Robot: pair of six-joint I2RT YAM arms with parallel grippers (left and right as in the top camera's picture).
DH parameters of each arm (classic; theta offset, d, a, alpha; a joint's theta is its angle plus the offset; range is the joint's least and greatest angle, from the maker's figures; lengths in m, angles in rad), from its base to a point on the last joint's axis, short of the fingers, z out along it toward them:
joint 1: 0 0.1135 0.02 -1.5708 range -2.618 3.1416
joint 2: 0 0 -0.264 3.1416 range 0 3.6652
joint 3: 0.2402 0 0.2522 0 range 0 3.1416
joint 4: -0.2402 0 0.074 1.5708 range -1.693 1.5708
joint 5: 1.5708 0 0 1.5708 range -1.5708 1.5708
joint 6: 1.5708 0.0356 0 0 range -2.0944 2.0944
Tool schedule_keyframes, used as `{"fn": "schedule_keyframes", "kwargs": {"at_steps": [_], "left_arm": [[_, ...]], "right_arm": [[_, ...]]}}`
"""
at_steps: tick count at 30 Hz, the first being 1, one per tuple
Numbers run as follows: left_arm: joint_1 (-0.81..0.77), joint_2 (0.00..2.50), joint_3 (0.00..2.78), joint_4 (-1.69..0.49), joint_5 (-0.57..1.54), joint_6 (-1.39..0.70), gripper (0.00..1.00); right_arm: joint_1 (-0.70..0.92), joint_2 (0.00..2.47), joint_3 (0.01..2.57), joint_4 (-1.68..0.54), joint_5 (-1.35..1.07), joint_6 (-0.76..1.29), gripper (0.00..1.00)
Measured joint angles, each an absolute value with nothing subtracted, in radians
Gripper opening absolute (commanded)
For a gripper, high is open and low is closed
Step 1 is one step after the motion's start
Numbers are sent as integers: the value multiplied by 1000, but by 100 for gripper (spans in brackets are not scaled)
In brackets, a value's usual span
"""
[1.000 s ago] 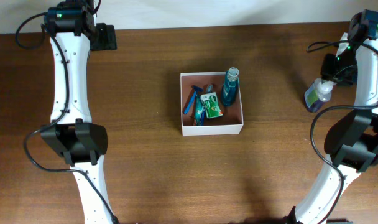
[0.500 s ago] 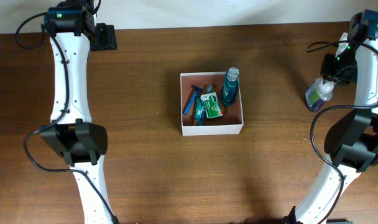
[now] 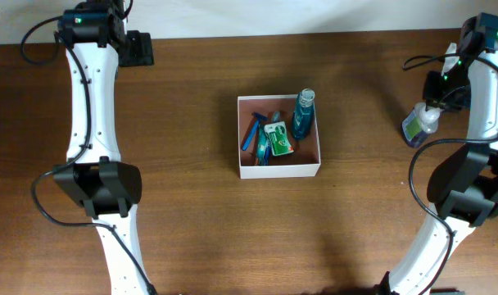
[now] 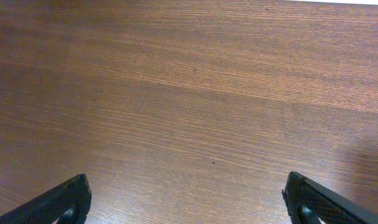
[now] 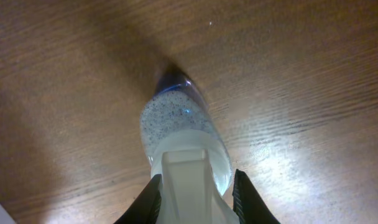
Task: Pack container
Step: 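Lift the soap pump bottle and carry it toward the box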
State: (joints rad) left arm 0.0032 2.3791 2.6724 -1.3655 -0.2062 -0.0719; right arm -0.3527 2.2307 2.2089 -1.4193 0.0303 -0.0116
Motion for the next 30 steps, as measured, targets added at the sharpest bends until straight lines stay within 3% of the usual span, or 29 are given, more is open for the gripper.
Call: {"fn": "schedule_keyframes", "kwargs": {"at_steps": [12,21,30], "left_arm": [[3,2379,2672,-1365,-206,-72,99],[3,2379,2672,-1365,-206,-72,99],[3,2379,2672,-1366,-206,-72,99]], "right_arm": [[-353,2230,2523,-1688,-112,-12,11],[-337,2164,2556,-1693,-282,1,10],[-163,1999,2556,-1693,-304,99,11]]}}
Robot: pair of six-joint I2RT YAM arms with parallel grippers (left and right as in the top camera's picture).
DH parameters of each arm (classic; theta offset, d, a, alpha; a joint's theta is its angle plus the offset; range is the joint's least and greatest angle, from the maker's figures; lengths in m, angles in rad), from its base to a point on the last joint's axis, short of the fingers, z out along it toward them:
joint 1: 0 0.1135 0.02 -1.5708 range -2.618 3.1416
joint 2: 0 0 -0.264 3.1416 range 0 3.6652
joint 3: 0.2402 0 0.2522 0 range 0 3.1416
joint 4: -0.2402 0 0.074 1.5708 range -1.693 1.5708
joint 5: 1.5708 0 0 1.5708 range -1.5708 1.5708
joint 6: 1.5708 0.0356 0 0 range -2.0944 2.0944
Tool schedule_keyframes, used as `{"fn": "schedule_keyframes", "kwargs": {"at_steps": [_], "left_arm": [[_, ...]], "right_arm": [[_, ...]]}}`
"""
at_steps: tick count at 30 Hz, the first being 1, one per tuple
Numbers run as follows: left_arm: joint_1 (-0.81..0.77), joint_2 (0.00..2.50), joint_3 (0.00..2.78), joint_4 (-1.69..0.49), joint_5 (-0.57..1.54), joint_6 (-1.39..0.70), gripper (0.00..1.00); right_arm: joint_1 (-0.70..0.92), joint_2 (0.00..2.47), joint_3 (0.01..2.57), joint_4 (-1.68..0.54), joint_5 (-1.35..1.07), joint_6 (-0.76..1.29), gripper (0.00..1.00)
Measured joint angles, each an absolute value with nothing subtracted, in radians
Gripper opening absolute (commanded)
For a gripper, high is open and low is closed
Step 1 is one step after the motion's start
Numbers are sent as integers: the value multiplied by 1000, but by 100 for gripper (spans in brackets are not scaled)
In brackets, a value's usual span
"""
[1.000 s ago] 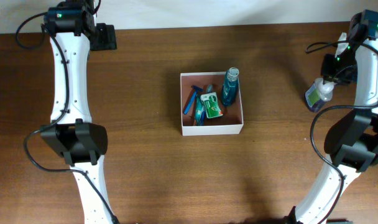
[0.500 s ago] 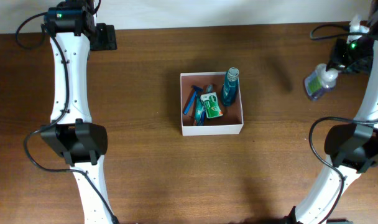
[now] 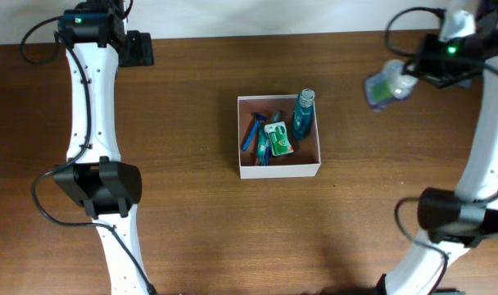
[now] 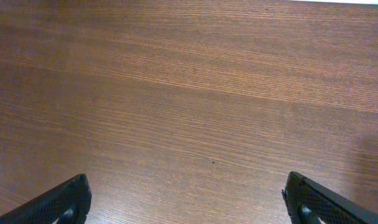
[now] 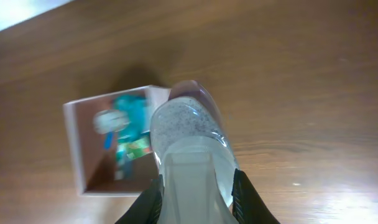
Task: Pack container
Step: 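Lift the soap pump bottle and carry it toward the box, then lower the soap pump bottle into the box's right corner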
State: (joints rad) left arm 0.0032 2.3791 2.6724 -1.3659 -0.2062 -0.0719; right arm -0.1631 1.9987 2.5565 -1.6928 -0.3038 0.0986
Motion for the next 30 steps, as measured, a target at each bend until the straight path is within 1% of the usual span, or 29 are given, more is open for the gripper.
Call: {"fn": "schedule_keyframes", "kwargs": {"at_steps": [7,14,20,25,30], "left_arm": [[3,2379,2672,-1366,-206,-72,99],[3,2379,2672,-1365,-206,-72,99],[3,2379,2672,-1366,-206,-72,100],[3,2379,2672,-1365,-206,-72,99],[3,2379,2672,-1366,-206,-72,99]], "right_arm": [[52,1953,2558,-1693,-250,240,11],[200,1953,2502,-1693,-149,393,11],[258,1953,2385,-1693,-90,474,11],[268,1953,2291,-1690,-48,518,11],[268,1953,2207,-1636,-23,533,11]]}}
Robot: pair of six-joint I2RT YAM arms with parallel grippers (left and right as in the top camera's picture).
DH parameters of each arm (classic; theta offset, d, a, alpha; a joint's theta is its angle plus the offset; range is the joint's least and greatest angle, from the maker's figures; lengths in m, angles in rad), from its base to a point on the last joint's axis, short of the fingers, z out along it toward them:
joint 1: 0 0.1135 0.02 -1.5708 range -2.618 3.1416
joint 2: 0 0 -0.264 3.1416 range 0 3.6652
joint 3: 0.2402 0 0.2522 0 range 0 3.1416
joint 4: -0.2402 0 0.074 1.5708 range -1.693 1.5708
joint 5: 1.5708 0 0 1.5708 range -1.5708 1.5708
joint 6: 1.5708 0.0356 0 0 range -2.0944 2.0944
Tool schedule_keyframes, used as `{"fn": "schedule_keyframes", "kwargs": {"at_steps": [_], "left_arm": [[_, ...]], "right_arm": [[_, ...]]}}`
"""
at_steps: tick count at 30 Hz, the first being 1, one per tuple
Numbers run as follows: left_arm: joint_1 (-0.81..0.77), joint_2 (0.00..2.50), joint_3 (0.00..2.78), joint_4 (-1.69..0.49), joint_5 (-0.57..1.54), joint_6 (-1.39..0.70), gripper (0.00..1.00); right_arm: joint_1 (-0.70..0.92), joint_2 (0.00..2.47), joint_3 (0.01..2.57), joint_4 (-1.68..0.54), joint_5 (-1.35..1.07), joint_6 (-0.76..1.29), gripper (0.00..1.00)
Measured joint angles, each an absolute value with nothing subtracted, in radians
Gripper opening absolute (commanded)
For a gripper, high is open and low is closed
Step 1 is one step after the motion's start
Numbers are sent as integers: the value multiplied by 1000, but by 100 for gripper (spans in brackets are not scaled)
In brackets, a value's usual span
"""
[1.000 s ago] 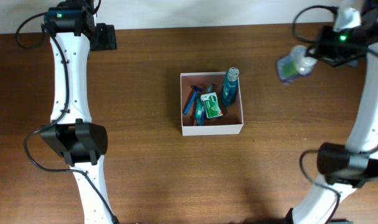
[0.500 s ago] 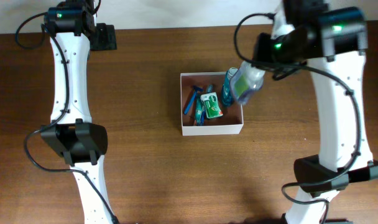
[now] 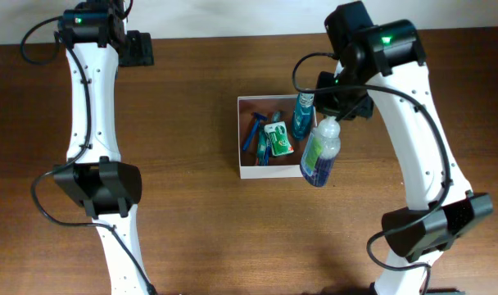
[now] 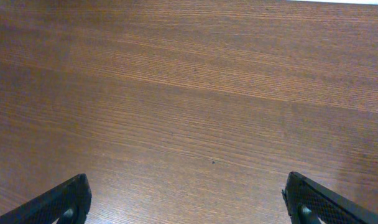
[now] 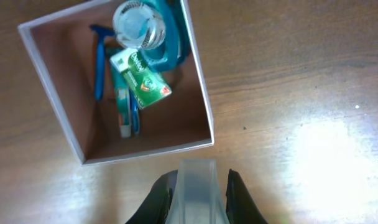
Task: Pack container
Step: 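Lower the soap pump bottle into the box's right corner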
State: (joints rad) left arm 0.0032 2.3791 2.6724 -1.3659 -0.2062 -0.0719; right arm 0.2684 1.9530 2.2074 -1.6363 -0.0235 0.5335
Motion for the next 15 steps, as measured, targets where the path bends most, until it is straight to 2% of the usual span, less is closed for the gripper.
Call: {"fn": "schedule_keyframes", "kwargs": {"at_steps": [15], "left_arm": [[3,2379,2672,-1366,-206,-72,99]], "right_arm": [[268,1953,2154,-1528,23,547,16]]}}
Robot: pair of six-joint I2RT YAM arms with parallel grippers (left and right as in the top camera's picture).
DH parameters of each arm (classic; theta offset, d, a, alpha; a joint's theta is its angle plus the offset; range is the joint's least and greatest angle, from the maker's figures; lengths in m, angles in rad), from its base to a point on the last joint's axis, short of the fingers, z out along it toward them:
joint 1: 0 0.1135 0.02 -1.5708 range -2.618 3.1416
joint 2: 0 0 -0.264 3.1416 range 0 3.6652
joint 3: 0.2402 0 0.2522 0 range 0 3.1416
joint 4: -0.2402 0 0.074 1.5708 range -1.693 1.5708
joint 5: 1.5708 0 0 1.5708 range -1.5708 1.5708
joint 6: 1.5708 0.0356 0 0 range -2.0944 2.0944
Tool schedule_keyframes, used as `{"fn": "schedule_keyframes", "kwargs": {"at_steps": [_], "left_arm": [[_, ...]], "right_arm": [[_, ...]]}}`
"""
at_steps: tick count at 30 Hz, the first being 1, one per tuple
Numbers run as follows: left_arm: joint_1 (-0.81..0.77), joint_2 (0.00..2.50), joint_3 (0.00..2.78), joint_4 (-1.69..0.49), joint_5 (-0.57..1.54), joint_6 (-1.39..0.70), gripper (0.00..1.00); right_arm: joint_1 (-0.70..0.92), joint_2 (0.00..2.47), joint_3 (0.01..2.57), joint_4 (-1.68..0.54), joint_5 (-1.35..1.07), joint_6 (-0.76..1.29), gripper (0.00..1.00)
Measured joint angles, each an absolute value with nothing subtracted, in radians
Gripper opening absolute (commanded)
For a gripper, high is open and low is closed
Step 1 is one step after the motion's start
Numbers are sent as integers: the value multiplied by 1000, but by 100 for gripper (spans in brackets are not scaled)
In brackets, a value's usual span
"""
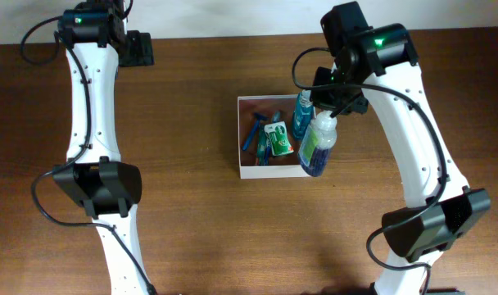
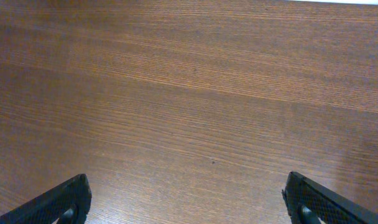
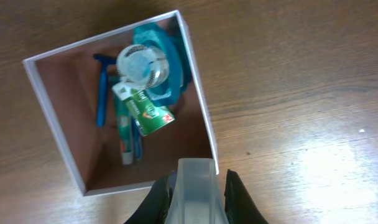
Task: Pack container
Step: 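Lower the soap pump bottle into the box's right corner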
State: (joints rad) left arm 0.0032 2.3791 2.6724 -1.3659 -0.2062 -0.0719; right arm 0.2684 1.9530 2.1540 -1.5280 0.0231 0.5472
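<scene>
A white open box (image 1: 242, 135) sits mid-table, holding a blue-green bottle (image 1: 303, 113), a green packet (image 1: 278, 138) and blue razors (image 1: 253, 131). My right gripper (image 1: 329, 113) is shut on the pump top of a clear soap bottle (image 1: 317, 147) that hangs over the box's right front corner. In the right wrist view the pump (image 3: 196, 186) sits between the fingers (image 3: 159, 193), above the box rim (image 3: 201, 124). My left gripper (image 2: 189, 202) stands open over bare wood at the far left.
The brown wooden table (image 1: 175, 213) spreads around the box. The white arm links (image 1: 89, 90) run down the left side, and the right arm (image 1: 421, 139) arches along the right side.
My right gripper with the soap bottle has shifted slightly left and back, so the bottle now overlaps the box's right front corner. The left arm is unchanged.
My right gripper was shut on the soap bottle standing at the table's right edge. Then it held the bottle in the air right of the box. Later it hung just outside the box's right front corner, and now over that corner. The left gripper stayed open.
</scene>
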Motion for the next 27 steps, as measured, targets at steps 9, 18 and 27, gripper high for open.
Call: {"fn": "schedule_keyframes", "kwargs": {"at_steps": [9,18,27], "left_arm": [[3,2379,2672,-1365,-206,-72,99],[3,2379,2672,-1365,-206,-72,99],[3,2379,2672,-1366,-206,-72,99]], "right_arm": [[268,1953,2085,-1452,49,549,16],[268,1953,2049,-1384,49,549,16],[268,1953,2049,-1329,49,550,16]]}}
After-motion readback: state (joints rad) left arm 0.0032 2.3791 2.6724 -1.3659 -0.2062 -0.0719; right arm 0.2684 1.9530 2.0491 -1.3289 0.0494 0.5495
